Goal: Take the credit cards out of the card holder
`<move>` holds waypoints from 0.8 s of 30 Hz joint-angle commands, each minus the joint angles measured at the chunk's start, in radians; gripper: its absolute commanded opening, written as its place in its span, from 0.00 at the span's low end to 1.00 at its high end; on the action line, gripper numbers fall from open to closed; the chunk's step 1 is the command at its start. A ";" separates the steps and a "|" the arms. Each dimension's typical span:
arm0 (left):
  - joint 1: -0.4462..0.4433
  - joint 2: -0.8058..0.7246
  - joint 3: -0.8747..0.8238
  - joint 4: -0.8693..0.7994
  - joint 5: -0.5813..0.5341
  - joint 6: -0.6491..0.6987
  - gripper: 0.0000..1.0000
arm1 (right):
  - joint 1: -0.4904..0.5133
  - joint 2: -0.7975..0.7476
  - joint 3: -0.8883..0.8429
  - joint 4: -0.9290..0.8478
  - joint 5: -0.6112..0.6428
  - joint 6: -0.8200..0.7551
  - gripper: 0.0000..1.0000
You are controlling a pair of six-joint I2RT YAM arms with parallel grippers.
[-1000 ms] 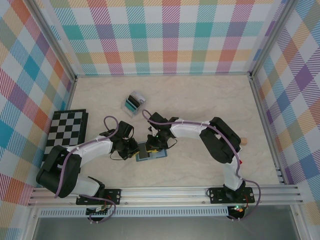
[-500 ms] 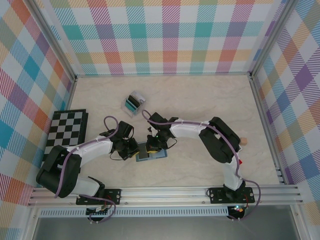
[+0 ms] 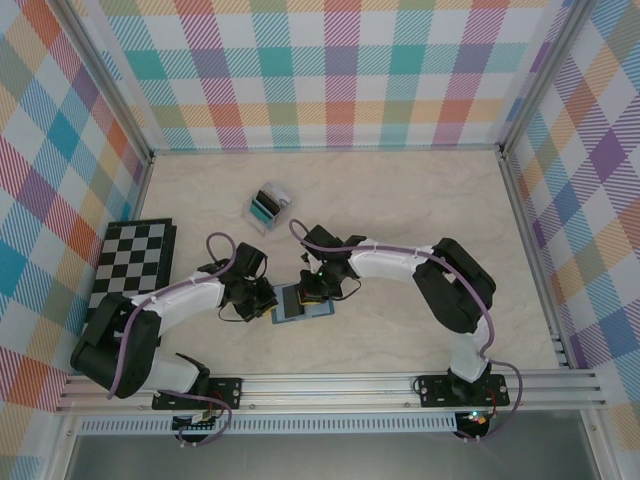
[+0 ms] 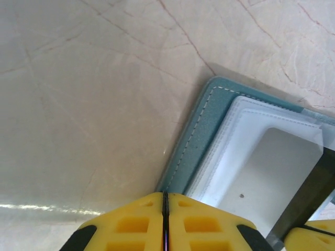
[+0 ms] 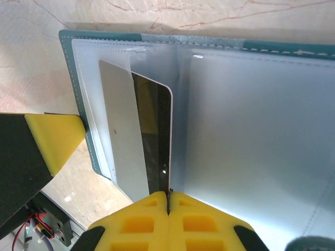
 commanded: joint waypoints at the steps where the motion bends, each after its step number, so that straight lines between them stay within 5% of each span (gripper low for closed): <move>1: 0.002 -0.036 0.040 -0.061 -0.029 0.024 0.09 | 0.005 -0.012 -0.013 -0.035 0.026 -0.023 0.01; 6: 0.000 -0.073 0.086 -0.140 -0.095 0.063 0.09 | 0.004 0.018 0.006 -0.042 0.020 -0.021 0.02; 16: -0.015 0.025 0.080 0.043 0.092 0.087 0.08 | -0.002 0.039 0.021 -0.056 0.021 -0.028 0.04; 24: -0.020 0.113 0.063 0.044 0.090 0.082 0.07 | -0.008 0.037 0.013 -0.030 -0.002 -0.026 0.09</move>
